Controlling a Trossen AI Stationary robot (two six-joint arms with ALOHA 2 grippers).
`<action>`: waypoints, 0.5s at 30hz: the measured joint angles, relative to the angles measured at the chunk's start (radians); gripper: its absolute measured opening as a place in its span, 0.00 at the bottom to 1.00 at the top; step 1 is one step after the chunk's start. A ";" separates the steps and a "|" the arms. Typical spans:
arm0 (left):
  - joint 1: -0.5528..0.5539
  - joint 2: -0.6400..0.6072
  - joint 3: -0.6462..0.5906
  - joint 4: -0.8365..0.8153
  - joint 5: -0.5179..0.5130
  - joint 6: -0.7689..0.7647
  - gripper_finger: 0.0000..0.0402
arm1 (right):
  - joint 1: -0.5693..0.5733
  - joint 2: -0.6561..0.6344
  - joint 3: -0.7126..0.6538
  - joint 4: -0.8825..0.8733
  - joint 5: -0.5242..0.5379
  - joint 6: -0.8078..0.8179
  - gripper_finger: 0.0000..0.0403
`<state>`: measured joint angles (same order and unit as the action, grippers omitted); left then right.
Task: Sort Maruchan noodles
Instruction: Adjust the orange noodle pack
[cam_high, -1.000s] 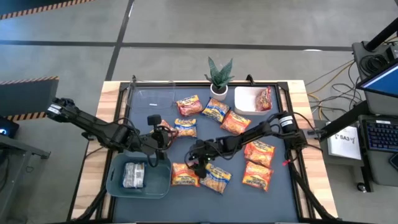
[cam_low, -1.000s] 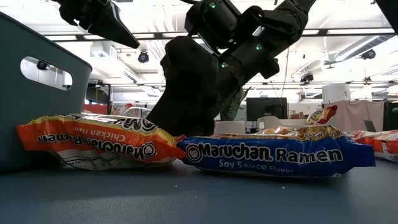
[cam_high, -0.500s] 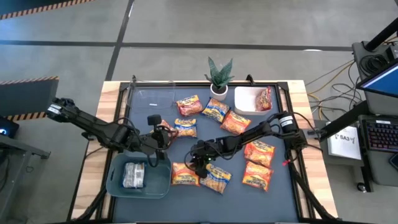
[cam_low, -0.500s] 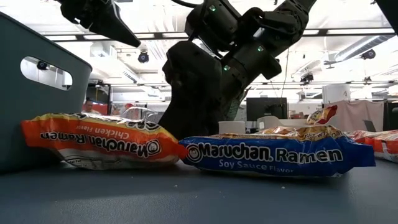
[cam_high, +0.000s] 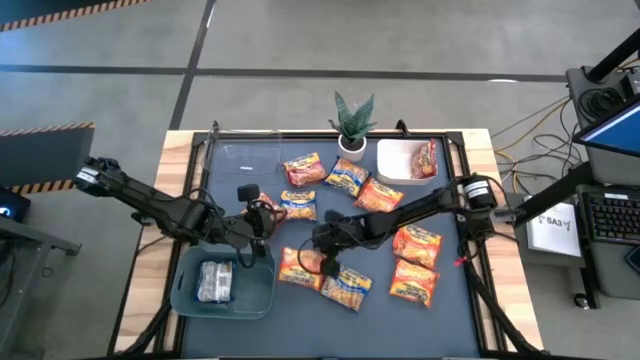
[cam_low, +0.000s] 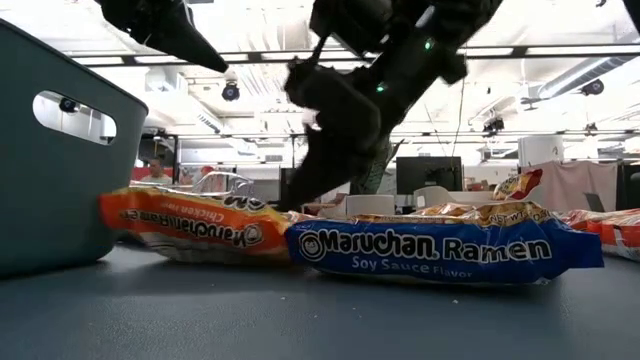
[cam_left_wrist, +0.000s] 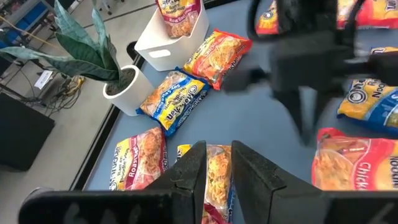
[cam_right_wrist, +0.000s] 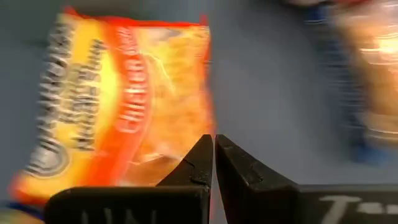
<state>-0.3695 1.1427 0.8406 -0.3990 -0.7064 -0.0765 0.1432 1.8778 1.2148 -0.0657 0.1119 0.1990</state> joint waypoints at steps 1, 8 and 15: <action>0.000 0.000 0.000 0.000 0.001 -0.005 0.14 | 0.000 -0.018 0.000 -0.056 0.066 -0.013 0.02; 0.001 0.000 0.000 0.011 0.129 -0.038 0.14 | -0.008 -0.131 -0.001 -0.258 0.217 0.018 0.02; 0.000 0.038 -0.005 0.017 0.301 -0.049 0.14 | 0.023 -0.129 -0.024 0.075 -0.035 0.026 0.02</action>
<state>-0.3694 1.1807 0.8352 -0.3816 -0.4057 -0.1257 0.1664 1.7490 1.1911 0.0097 0.0765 0.2245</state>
